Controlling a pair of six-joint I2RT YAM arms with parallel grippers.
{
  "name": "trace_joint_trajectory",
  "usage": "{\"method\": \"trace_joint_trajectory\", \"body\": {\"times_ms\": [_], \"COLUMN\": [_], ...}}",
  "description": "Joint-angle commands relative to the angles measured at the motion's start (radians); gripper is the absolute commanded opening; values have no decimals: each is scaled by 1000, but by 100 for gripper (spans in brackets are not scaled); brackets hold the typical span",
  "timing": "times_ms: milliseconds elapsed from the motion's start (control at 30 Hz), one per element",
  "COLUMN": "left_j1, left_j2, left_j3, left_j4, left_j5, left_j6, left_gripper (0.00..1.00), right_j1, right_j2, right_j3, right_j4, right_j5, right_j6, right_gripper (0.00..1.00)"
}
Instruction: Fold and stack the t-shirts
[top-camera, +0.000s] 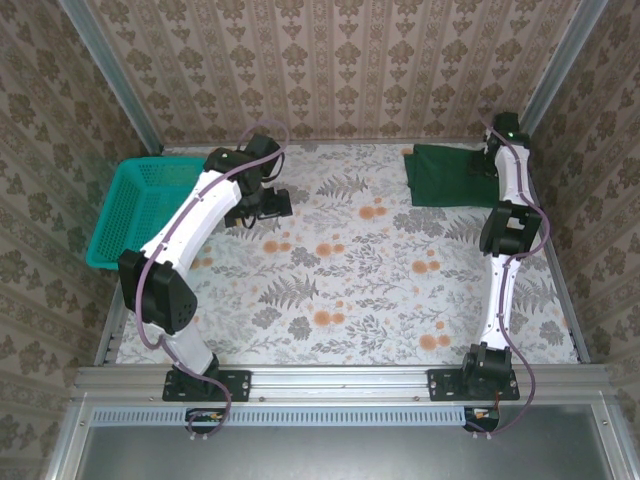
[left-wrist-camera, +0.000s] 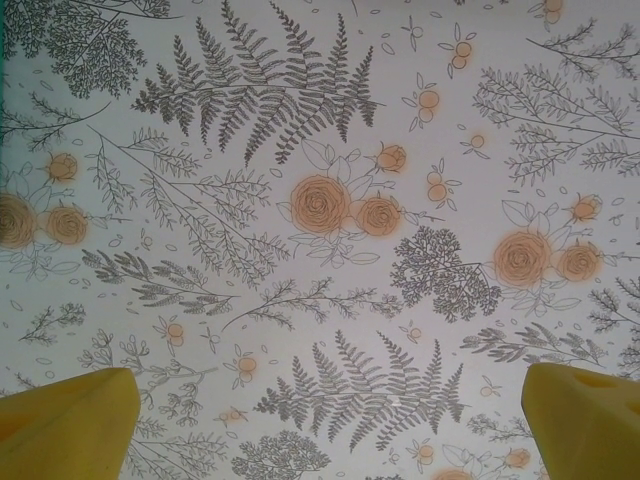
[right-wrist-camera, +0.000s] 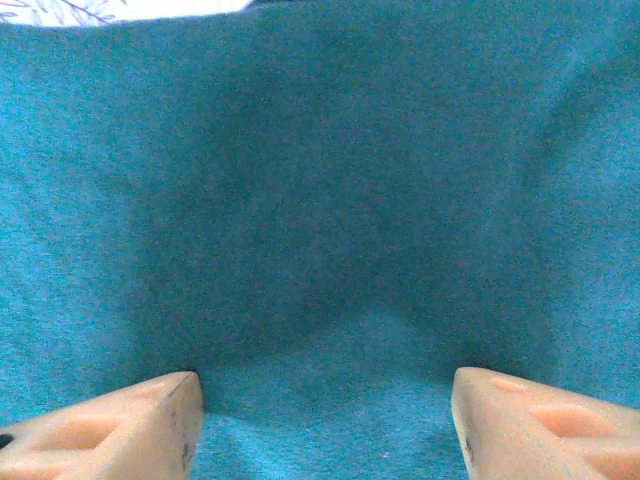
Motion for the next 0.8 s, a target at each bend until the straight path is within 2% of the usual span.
{"method": "trace_joint_trajectory", "body": {"times_ms": [0, 100, 200, 333, 467, 500, 533, 567, 700, 767], "left_j1": [-3, -5, -10, -11, -8, -4, 0, 4, 34, 129], "left_j2": [-13, -53, -151, -331, -537, -577, -620, -659, -810, -859], "left_j3": [27, 4, -87, -243, -446, -494, -546, -597, -847, -942], "left_j4": [14, 72, 212, 413, 643, 689, 730, 764, 953, 970], "left_j5": [13, 0, -52, -175, -303, -323, -343, -377, -435, -415], "left_j6": [4, 7, 23, 95, 207, 233, 260, 272, 354, 341], "left_gripper": [100, 100, 100, 100, 100, 100, 100, 100, 100, 100], "right_j1": [22, 42, 64, 85, 98, 98, 98, 98, 125, 156], "right_j2": [-108, -189, -297, -526, -854, -925, -1014, -1088, -1288, -1363], "right_j3": [55, 54, 23, -159, -588, -701, -832, -968, -1381, -1550], "right_j4": [-23, -68, -103, -71, 158, 233, 332, 434, 712, 793], "right_j5": [-40, -42, -51, -92, -98, -94, -92, -100, -45, 20], "right_j6": [-10, -16, -21, -2, 20, 41, 74, 101, 234, 316], "right_gripper": [69, 69, 69, 70, 75, 80, 93, 99, 99, 99]}}
